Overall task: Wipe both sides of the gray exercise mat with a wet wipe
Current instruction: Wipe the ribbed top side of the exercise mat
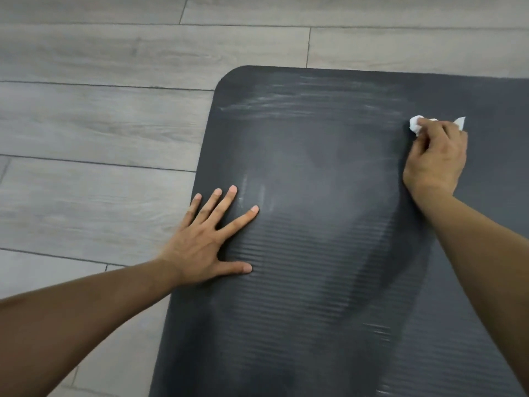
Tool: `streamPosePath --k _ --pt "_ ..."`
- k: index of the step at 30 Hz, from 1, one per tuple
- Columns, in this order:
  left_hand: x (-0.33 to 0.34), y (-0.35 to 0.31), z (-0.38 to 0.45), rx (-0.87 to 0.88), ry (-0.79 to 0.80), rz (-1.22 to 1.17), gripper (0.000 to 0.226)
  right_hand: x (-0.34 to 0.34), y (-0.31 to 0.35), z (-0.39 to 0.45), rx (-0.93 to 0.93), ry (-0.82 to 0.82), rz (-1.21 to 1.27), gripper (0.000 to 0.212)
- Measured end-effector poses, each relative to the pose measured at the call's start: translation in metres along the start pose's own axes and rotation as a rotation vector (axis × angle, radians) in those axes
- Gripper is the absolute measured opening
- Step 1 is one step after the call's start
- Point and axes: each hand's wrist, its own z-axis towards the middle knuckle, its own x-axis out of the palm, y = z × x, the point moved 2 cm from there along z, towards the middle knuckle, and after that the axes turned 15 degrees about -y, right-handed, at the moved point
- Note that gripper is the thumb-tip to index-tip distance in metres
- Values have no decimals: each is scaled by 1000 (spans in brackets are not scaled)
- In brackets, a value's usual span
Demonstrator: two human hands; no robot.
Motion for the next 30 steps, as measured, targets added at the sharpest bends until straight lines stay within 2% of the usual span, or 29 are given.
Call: streamPosePath --k 4,8,12,15,17,20,22,27,30 --pt "10 4 -4 12 -82 -41 97 -6 12 0 -43 29 -197 33" --pt "14 2 -4 22 -125 -79 97 17 64 4 92 83 -383 47" --pt "14 3 -2 23 -107 -97 95 70 191 -45 -5 260 -159 39" --pt "14 2 -1 53 -85 -68 80 97 294 -100 -164 367 3 30" --pt "17 2 -1 48 -80 -70 83 102 327 -118 -248 423 36 23" --pt "19 4 -2 49 -112 -108 82 97 313 -114 -399 510 53 26" --pt "21 5 -2 50 -130 -130 86 85 268 -96 -404 424 17 27" --pt "20 7 -3 37 -171 -118 92 2 106 -38 85 124 -343 35" --pt "20 6 -3 35 -179 -119 93 -8 91 -24 320 57 -443 36"
